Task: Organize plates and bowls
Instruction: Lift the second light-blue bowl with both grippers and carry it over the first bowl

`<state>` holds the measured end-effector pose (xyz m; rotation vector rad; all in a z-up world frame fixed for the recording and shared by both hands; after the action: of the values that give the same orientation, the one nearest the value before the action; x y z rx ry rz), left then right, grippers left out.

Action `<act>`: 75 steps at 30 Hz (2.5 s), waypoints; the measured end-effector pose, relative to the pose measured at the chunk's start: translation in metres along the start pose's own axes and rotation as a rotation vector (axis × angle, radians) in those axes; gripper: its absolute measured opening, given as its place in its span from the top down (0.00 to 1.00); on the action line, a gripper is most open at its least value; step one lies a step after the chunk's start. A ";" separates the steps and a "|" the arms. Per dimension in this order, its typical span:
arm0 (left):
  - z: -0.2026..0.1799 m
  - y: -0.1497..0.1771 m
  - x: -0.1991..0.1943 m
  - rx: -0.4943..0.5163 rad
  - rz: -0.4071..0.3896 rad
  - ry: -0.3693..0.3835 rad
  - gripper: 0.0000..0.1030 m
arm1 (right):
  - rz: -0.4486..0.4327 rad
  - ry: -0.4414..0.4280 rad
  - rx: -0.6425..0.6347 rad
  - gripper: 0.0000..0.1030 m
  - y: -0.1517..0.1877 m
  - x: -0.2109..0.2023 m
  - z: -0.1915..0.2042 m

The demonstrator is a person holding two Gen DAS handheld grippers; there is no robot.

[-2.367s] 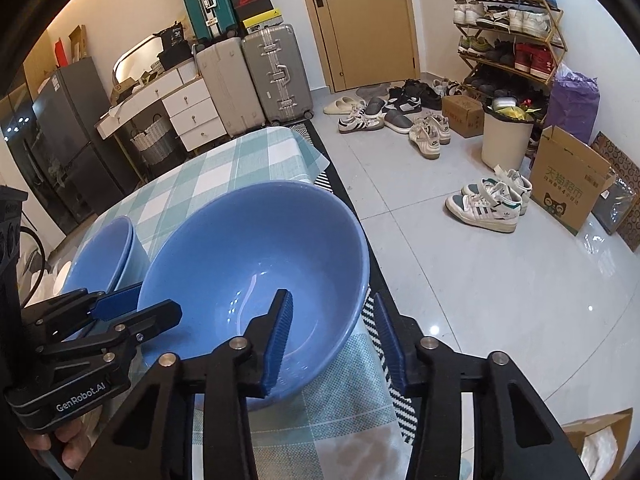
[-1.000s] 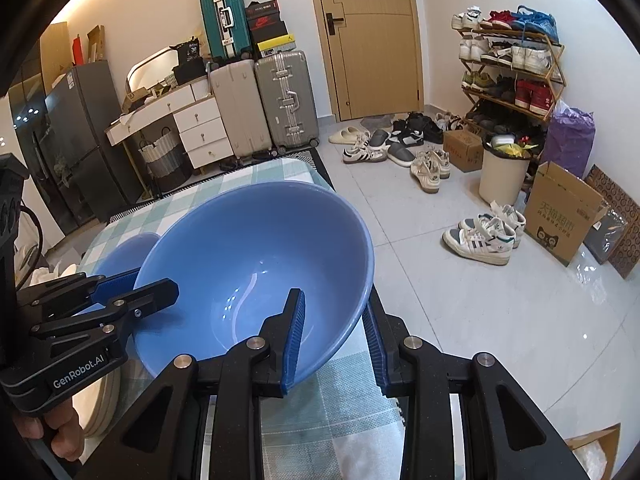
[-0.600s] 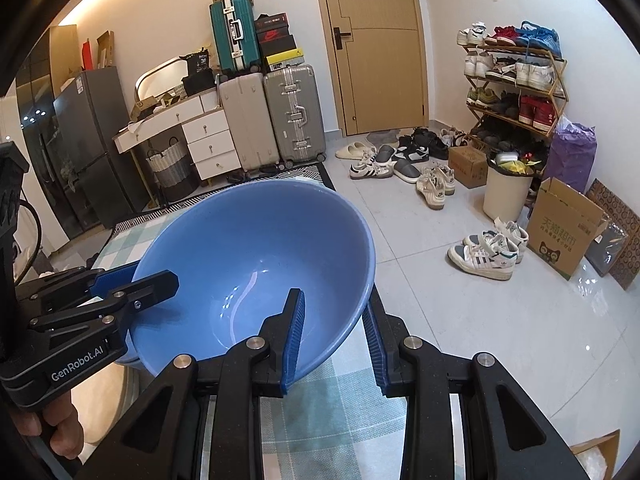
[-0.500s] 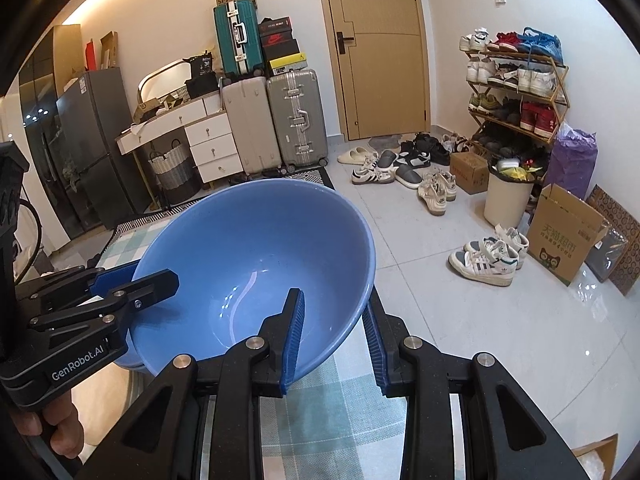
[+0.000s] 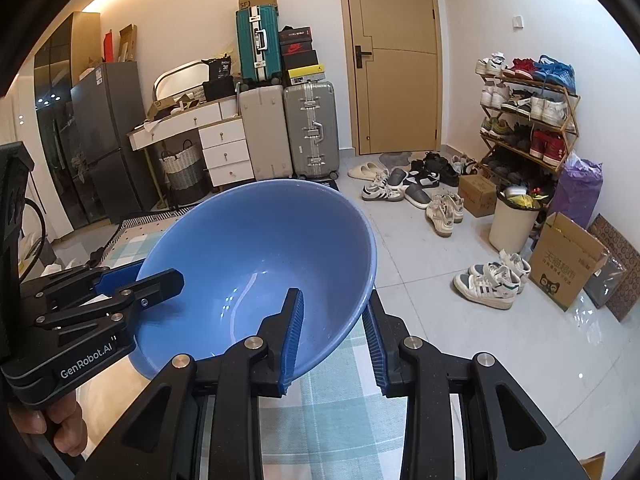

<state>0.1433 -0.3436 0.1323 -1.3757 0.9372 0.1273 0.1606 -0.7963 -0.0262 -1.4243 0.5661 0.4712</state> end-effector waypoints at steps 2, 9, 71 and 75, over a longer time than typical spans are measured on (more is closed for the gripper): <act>0.007 -0.001 -0.007 -0.009 -0.007 -0.007 0.75 | -0.002 -0.006 -0.009 0.70 -0.002 -0.002 0.010; 0.042 0.001 -0.034 -0.047 -0.029 -0.034 0.75 | 0.002 -0.030 -0.050 0.70 -0.007 -0.002 0.049; 0.195 0.102 0.067 -0.163 0.156 -0.191 0.75 | 0.172 -0.046 -0.212 0.69 0.052 0.123 0.161; 0.197 0.104 0.073 -0.156 0.166 -0.199 0.75 | 0.164 -0.025 -0.227 0.69 0.053 0.123 0.161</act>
<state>0.2265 -0.1785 -0.0124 -1.3980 0.8870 0.4635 0.2378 -0.6343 -0.1354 -1.5916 0.6265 0.7008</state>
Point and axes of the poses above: each gripper's, at about its wrist camera, not at the fingertips, and x roughly the way its jaws point, z to its left, y to its underside, the point moved 7 cm from there along x, roughly the way its jaws point, and after that the axes turned 5 degrees about y, right-handed, at the moved point
